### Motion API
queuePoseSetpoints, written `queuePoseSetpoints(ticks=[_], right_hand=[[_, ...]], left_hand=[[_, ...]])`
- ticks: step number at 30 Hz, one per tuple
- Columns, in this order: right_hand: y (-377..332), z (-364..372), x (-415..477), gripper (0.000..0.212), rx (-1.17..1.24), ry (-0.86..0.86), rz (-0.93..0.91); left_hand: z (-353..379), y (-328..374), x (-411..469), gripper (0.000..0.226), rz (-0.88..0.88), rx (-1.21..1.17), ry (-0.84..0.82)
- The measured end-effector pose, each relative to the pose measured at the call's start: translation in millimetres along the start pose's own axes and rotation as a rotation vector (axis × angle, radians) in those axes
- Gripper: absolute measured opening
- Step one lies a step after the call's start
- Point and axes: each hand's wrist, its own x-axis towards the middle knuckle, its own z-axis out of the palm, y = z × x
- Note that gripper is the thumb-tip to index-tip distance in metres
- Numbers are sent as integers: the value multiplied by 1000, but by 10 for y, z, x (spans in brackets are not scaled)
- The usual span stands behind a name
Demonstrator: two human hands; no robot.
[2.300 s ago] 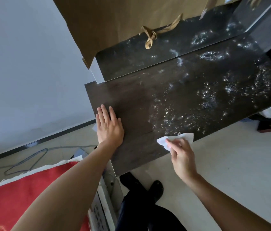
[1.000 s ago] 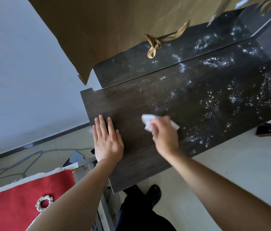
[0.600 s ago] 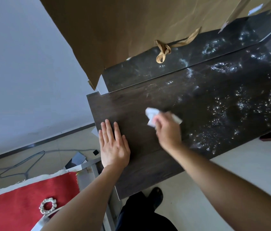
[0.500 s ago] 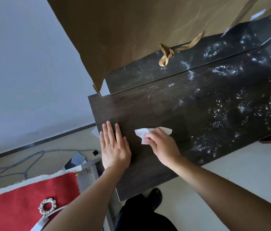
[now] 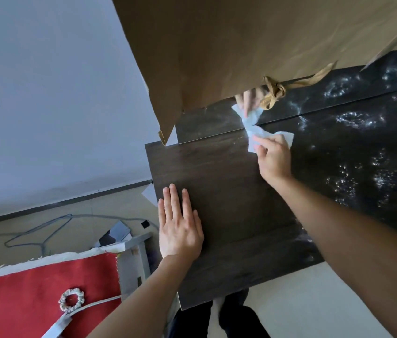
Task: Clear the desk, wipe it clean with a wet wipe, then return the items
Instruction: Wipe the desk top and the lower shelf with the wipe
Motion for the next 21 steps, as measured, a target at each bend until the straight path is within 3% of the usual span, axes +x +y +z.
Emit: queuePoseSetpoints(ticks=[2,3,7,9,12,14,17,21], right_hand=[[53,33,216,25,-29,73,217],[-50,109,210,25,-25,87,218],[-580,411,-192,23,63,-203,-220],[-542,344,-149,21,93,-263,-301],[-120,74,164,20,8,-106,-199],[204,-104,398,20,-48,15,-35],[185,-66,486,15,-71,59,108],[-366,358,152,15,-26,-98,-292]], left_hand=[[3,-3,5,54,2,0,2],[2,-5,9,54,0,2,4],[-16,-1,5,54,-7,7,5],[-21,-1,8,54,-17,14,7],[-16,-1,6,54,-33,26,20],[-14,4,10,53,-30,19,43],[-6,12,12,52,-28,-24,66],[15,10,19,50,-37,-58,80]])
